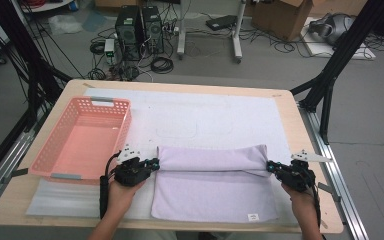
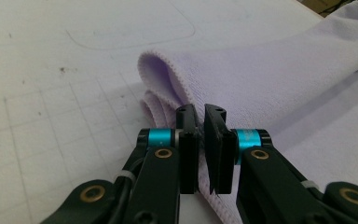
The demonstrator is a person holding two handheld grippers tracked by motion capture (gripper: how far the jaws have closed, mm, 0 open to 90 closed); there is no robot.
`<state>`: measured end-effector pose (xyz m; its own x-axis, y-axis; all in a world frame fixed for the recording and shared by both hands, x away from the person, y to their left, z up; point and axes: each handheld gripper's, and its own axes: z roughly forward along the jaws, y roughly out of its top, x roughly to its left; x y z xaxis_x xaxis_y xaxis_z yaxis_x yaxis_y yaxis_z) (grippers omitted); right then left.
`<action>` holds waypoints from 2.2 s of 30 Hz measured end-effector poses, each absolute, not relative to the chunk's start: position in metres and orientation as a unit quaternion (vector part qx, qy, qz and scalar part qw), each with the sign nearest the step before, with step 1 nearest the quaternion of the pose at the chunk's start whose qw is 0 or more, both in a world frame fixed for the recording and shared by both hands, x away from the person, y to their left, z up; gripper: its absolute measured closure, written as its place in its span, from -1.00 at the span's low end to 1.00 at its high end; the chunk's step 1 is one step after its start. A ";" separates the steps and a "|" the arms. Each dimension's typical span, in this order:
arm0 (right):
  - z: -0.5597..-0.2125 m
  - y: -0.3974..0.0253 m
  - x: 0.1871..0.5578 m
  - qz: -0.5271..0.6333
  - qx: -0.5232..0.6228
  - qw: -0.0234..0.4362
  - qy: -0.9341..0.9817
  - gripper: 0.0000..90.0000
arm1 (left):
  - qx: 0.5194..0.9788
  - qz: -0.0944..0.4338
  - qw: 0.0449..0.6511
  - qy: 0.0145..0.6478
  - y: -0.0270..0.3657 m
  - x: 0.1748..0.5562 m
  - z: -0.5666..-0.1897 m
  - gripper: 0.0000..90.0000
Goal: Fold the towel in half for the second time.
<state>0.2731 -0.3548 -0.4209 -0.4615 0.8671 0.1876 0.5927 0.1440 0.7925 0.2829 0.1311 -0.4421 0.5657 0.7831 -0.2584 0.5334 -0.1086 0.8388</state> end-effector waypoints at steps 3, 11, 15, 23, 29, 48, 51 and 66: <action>-0.426 -0.355 0.271 0.422 0.501 0.148 0.741 0.87 | 0.735 0.124 0.492 0.449 0.131 0.282 -0.443 0.75; -0.419 -0.357 0.276 0.433 0.517 0.162 0.721 0.33 | 0.731 0.117 0.500 0.449 0.128 0.298 -0.440 -0.06; -0.414 -0.353 0.285 0.433 0.520 0.165 0.718 0.16 | 0.726 0.120 0.498 0.460 0.122 0.316 -0.438 -0.12; -0.414 -0.345 0.326 0.389 0.547 0.155 0.725 -0.01 | 0.728 0.109 0.487 0.471 0.115 0.342 -0.437 0.01; -0.421 -0.337 0.343 0.345 0.547 0.147 0.748 0.82 | 0.735 0.100 0.469 0.479 0.113 0.341 -0.439 0.85; -0.399 -0.351 0.258 0.458 0.475 0.220 0.718 0.88 | 0.724 0.107 0.541 0.414 0.128 0.278 -0.421 0.85; -0.399 -0.354 0.244 0.464 0.468 0.222 0.718 0.88 | 0.729 0.109 0.541 0.405 0.129 0.267 -0.422 0.85; -0.413 -0.355 0.191 0.435 0.432 0.199 0.764 0.87 | 0.740 0.082 0.544 0.387 0.144 0.237 -0.424 0.25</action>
